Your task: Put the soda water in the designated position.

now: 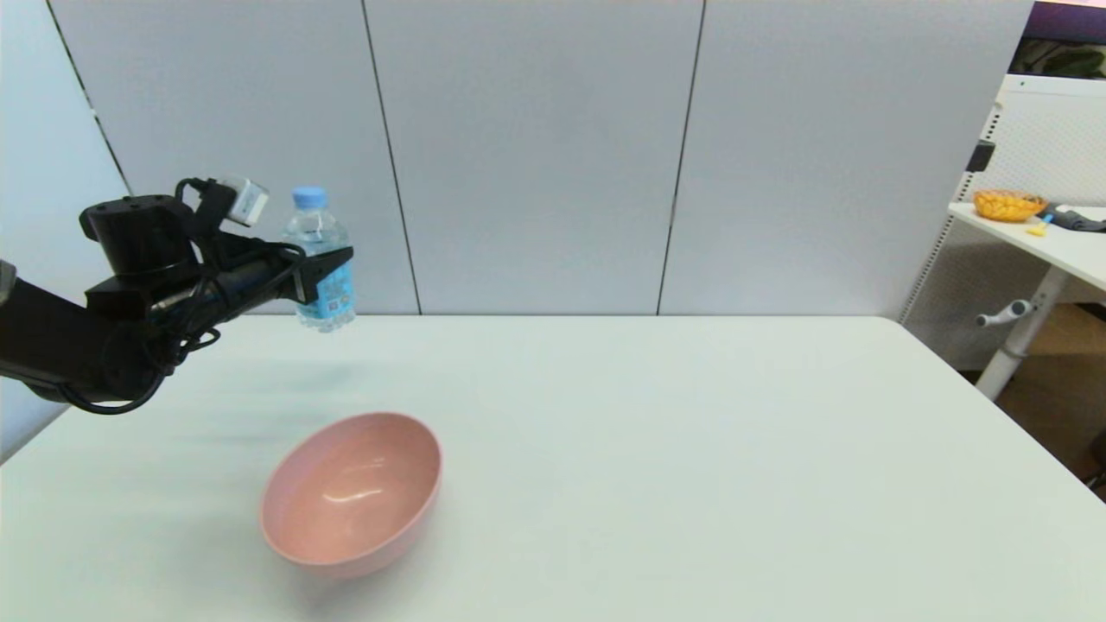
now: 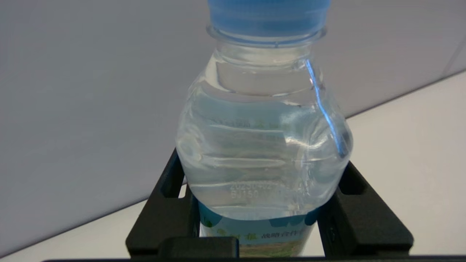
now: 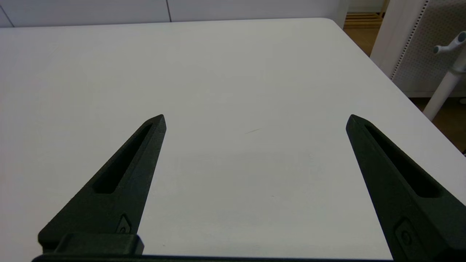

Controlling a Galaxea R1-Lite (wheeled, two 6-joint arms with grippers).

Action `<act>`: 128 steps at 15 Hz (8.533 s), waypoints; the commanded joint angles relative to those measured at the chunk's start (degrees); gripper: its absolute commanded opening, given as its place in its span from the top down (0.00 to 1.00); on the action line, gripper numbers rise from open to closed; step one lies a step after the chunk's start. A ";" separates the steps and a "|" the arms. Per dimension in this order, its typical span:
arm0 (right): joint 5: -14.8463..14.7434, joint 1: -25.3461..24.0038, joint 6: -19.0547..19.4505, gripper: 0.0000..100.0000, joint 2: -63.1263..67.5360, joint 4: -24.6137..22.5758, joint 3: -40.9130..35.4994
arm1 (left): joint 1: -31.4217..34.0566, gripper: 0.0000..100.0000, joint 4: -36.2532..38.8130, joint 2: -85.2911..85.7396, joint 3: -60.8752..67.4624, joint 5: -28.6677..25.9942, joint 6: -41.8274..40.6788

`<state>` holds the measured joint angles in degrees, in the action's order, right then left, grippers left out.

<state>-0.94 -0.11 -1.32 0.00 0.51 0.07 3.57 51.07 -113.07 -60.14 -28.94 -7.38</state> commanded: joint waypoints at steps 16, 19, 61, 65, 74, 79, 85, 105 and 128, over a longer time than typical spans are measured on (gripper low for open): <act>-0.03 -0.07 0.00 0.00 0.09 0.02 0.01 | -2.34 1.00 11.34 -9.19 2.13 -20.89 0.70; 0.06 -0.07 0.00 0.00 0.09 0.02 0.01 | -4.80 1.00 11.16 -9.89 2.22 -20.89 0.70; -0.03 0.02 0.00 0.00 0.09 0.02 0.01 | -4.01 1.00 18.54 -9.98 12.76 -20.54 1.14; -0.03 0.02 0.00 0.00 0.09 0.02 0.01 | -4.01 1.00 18.89 -10.07 12.59 -20.54 1.14; -0.03 0.02 0.00 0.00 0.00 0.02 0.01 | -4.01 0.00 19.42 -9.98 12.41 -20.54 1.14; -0.03 -0.07 0.00 0.00 0.09 0.02 0.01 | -2.25 0.00 18.46 -2.60 13.20 -20.37 2.80; -0.03 -0.07 0.00 0.00 0.09 0.02 0.01 | -0.85 0.00 13.27 16.30 18.83 -19.93 7.99; -0.03 0.02 0.00 0.00 0.09 0.02 0.01 | -0.41 0.00 -48.96 98.83 45.19 16.99 -0.62; -0.03 -0.07 0.00 0.00 0.09 0.02 0.01 | -3.40 0.00 -51.07 112.98 60.14 28.06 6.32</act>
<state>-0.94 -0.11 -1.32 0.00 0.51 0.07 0.13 0.00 0.10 0.00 -0.90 -1.04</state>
